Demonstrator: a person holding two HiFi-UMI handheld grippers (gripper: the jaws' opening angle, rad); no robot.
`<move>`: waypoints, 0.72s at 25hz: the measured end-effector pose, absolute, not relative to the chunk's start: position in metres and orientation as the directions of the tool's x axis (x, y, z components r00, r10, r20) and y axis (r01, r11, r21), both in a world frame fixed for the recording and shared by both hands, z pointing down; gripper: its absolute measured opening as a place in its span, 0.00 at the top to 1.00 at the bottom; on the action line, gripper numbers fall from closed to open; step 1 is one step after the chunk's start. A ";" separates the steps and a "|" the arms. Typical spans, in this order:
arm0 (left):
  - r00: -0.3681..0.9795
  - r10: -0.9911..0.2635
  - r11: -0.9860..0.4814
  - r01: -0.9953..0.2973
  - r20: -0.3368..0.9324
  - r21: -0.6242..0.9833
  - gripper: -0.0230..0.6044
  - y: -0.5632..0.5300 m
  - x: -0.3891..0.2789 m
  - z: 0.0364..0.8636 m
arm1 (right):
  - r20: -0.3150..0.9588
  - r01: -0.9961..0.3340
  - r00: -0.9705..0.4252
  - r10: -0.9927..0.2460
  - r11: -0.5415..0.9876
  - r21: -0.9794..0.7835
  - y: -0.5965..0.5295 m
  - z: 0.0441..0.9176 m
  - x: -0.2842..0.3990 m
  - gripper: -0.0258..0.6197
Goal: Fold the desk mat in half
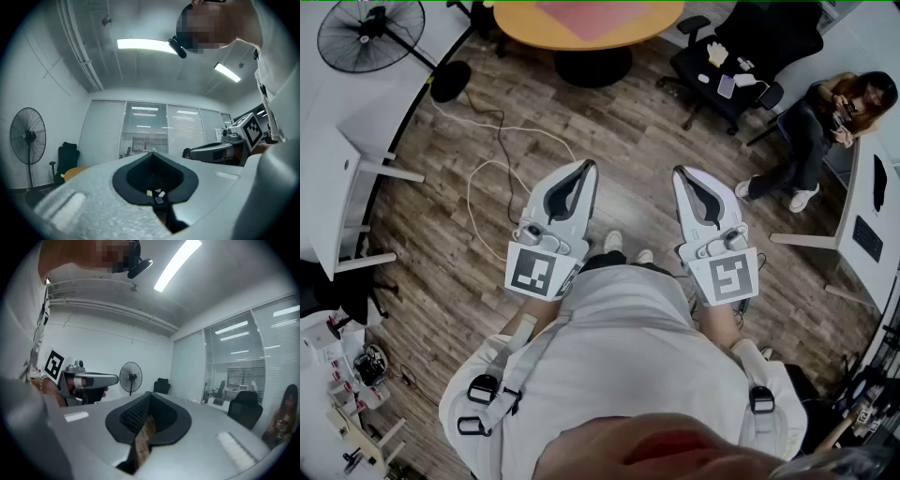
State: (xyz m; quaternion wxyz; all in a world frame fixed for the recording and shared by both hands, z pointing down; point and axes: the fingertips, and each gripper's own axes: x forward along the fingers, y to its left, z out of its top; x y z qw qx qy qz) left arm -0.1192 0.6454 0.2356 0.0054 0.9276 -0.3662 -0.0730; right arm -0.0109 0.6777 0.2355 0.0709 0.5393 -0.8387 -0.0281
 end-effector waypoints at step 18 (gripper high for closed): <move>0.701 -0.701 -0.712 -0.700 -0.133 0.062 0.95 0.582 -0.113 0.242 | 0.037 -0.911 -0.402 -0.915 0.404 0.078 0.613 0.242 0.009 0.95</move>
